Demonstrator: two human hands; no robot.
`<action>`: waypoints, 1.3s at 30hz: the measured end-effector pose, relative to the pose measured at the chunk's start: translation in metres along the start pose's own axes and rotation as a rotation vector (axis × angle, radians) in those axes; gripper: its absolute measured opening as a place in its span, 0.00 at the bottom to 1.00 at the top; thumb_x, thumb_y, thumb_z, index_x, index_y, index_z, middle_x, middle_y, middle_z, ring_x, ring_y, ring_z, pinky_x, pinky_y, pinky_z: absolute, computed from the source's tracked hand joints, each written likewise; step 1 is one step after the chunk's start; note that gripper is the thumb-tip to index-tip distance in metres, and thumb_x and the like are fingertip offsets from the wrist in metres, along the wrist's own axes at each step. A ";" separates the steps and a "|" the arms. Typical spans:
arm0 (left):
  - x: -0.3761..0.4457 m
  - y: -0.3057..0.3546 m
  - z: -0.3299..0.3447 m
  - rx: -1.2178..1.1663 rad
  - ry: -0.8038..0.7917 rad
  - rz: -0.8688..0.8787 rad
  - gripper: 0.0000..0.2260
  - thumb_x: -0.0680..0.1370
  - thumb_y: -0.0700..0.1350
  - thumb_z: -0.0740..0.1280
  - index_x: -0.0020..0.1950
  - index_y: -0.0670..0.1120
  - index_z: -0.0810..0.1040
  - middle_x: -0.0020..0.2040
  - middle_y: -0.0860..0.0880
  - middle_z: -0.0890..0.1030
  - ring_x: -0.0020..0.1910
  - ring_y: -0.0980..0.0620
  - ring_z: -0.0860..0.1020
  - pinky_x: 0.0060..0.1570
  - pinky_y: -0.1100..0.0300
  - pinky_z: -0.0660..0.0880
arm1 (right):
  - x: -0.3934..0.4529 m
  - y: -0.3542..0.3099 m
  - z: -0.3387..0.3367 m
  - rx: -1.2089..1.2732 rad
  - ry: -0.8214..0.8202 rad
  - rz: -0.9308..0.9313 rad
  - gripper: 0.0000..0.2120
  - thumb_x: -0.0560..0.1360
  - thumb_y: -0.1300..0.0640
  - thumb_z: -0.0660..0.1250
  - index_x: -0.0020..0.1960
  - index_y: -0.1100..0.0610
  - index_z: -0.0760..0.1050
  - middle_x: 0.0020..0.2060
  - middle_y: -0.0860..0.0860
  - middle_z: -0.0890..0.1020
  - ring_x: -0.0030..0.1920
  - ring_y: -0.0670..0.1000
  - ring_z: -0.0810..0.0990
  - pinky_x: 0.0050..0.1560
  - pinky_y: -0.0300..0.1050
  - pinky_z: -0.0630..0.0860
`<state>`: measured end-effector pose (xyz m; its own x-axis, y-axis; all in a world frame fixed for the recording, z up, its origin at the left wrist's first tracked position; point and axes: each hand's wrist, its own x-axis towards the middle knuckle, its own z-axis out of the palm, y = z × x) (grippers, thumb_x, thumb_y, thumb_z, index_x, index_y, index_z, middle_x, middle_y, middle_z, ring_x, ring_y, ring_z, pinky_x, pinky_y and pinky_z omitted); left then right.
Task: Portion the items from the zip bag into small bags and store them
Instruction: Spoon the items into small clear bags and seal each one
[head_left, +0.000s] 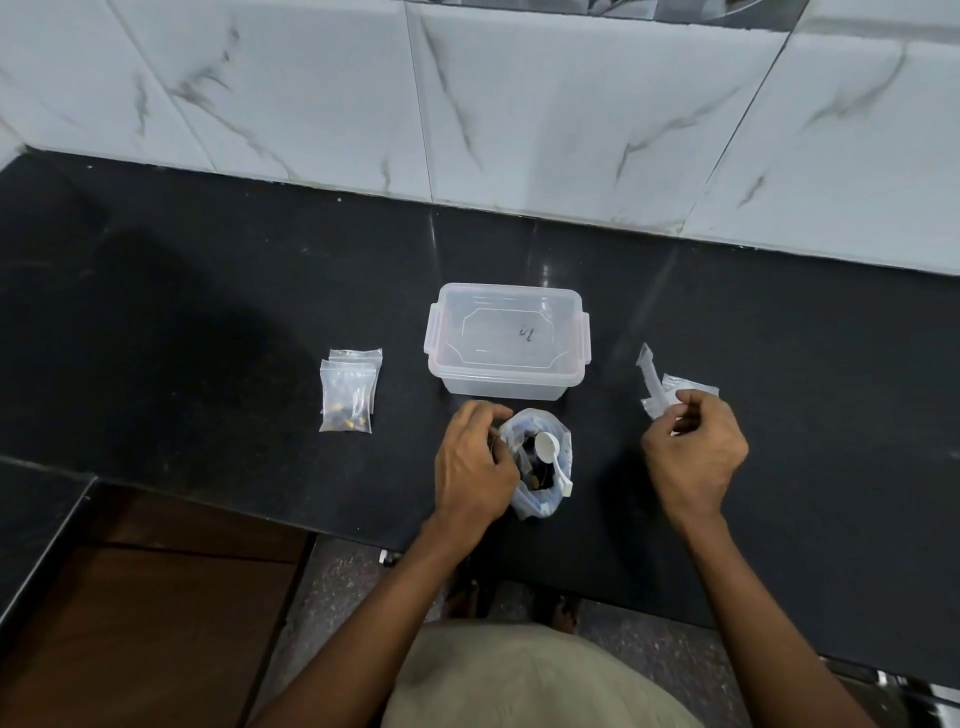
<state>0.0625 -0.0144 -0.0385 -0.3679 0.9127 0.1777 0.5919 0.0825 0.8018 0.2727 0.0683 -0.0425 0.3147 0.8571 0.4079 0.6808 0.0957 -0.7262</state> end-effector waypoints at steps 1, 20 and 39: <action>0.000 0.001 -0.001 -0.007 0.009 0.006 0.14 0.73 0.31 0.66 0.53 0.46 0.79 0.50 0.54 0.78 0.48 0.52 0.79 0.48 0.50 0.80 | 0.000 -0.003 -0.002 0.034 -0.001 0.011 0.08 0.74 0.67 0.66 0.52 0.64 0.80 0.42 0.53 0.81 0.38 0.53 0.80 0.44 0.48 0.80; 0.025 0.046 -0.014 -0.459 -0.058 -0.403 0.07 0.80 0.41 0.70 0.47 0.41 0.87 0.41 0.46 0.88 0.41 0.48 0.87 0.43 0.52 0.83 | -0.067 -0.080 -0.015 0.328 -0.402 -0.512 0.09 0.68 0.69 0.73 0.48 0.62 0.84 0.46 0.50 0.85 0.46 0.51 0.81 0.45 0.45 0.78; 0.027 0.029 -0.059 -0.541 -0.559 -0.229 0.11 0.73 0.31 0.74 0.54 0.38 0.82 0.44 0.46 0.85 0.43 0.53 0.83 0.45 0.60 0.80 | -0.034 -0.106 -0.019 0.143 -0.736 -0.535 0.04 0.78 0.60 0.65 0.51 0.52 0.74 0.36 0.46 0.82 0.32 0.47 0.78 0.33 0.50 0.76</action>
<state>0.0270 -0.0112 0.0232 0.0592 0.9734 -0.2212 0.0635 0.2175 0.9740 0.2025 0.0195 0.0310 -0.5525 0.7816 0.2895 0.5104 0.5919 -0.6239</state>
